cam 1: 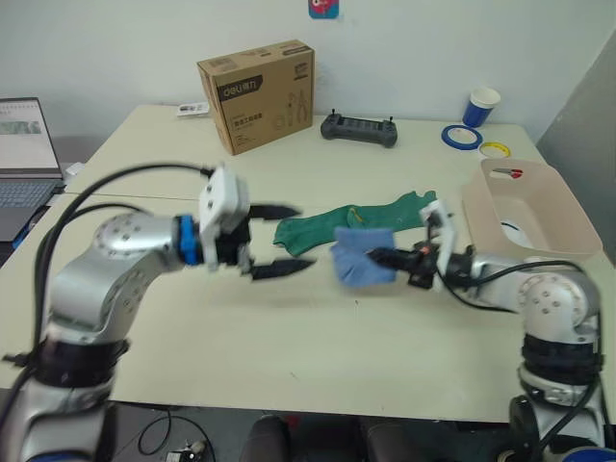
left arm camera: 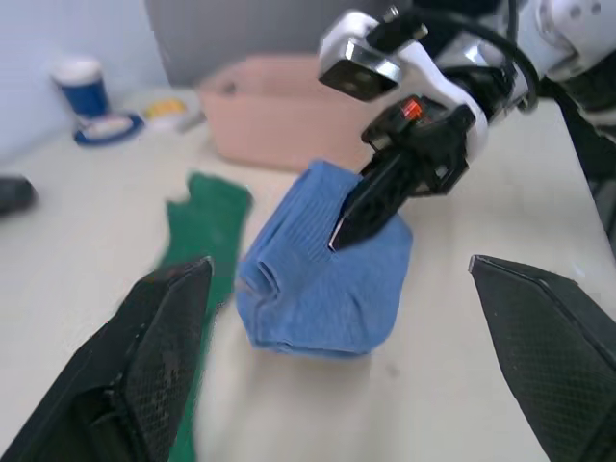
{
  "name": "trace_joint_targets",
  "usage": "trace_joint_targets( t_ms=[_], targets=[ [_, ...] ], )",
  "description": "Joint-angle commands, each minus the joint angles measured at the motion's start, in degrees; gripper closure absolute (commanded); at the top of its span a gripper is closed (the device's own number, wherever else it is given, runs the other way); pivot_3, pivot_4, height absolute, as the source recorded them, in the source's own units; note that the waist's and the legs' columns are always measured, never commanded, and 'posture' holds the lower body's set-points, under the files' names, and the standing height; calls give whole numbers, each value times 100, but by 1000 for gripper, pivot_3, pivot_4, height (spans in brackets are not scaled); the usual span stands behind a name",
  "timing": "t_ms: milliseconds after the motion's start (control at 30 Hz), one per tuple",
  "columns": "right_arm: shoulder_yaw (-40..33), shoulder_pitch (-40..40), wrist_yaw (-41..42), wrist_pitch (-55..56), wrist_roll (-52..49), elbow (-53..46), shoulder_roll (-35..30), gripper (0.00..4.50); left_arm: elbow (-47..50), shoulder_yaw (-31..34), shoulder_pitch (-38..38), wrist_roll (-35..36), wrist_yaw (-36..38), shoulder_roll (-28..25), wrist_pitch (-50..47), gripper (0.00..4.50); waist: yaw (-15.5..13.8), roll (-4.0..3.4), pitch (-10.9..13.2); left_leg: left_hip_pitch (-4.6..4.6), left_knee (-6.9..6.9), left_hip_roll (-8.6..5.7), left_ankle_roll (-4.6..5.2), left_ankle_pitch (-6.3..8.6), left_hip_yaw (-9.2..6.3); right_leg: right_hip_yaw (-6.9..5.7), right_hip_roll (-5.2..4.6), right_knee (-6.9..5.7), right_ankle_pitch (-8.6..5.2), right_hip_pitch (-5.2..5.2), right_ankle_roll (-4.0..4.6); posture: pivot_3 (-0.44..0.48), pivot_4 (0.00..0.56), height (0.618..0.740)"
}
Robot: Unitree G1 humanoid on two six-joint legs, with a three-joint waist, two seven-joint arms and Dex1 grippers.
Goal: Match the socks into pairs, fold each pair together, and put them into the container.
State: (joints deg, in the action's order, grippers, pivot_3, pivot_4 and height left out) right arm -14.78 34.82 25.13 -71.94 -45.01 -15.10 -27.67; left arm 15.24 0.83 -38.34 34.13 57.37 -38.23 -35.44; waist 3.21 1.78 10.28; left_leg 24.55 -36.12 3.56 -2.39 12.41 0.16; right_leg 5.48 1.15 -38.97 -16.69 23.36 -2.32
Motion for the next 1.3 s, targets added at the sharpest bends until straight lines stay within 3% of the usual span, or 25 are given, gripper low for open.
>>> trace_joint_targets(
  t_ms=[33,167,400,667,1000,1033,1133,1300],
  targets=[
    [-271,412,234,811,430,46,-809,4500,-307,-375,-530,-332,-323,384,110,24,-11,0,0,0,0,-1,0,0,2,2,0,2,0,0,0,0,150,740],
    [225,601,700,2389,1791,804,-2258,4500,-886,-742,-1337,-650,-723,1317,374,24,-92,-1,0,2,4,-2,0,0,0,-2,0,6,4,0,7,0,150,740],
    [1922,1186,1050,5822,4715,3009,-3726,4500,-1567,-1110,-1890,-1077,-747,2256,1010,24,-69,-20,3,1,7,-4,2,2,16,16,0,9,8,10,17,0,150,740],
    [3065,1426,1801,7440,6192,4718,-3650,4500,-1522,-1350,-1923,-1277,-758,2671,1045,24,-51,-24,6,-1,4,-5,0,-1,17,19,-1,2,11,10,22,0,150,740],
    [3593,2304,2924,8397,6747,6469,-3013,4500,-1279,-1395,-1691,-1323,-667,2565,949,24,-34,-45,14,-11,1,-15,-26,-16,23,18,-18,-4,12,-2,22,0,150,740],
    [3589,2401,3087,8417,6742,6579,-2988,3998,-1325,-1405,-1652,-1347,-634,2544,997,0,-37,-45,14,-14,1,-15,-27,-16,22,16,-18,-4,12,-6,22,0,150,740],
    [3542,2644,3390,8451,6735,6839,-2938,3279,-1407,-1414,-1595,-1382,-570,2508,1076,0,-39,-45,14,-17,0,-15,-27,-16,20,14,-19,-4,13,-10,23,0,150,740],
    [3508,3112,3969,8535,6738,7199,-2992,1487,-1528,-1374,-1557,-1451,-504,2475,1172,0,-40,-47,14,-17,-4,-18,-27,-17,21,14,-23,-6,13,-12,23,0,150,740]
  ],
)
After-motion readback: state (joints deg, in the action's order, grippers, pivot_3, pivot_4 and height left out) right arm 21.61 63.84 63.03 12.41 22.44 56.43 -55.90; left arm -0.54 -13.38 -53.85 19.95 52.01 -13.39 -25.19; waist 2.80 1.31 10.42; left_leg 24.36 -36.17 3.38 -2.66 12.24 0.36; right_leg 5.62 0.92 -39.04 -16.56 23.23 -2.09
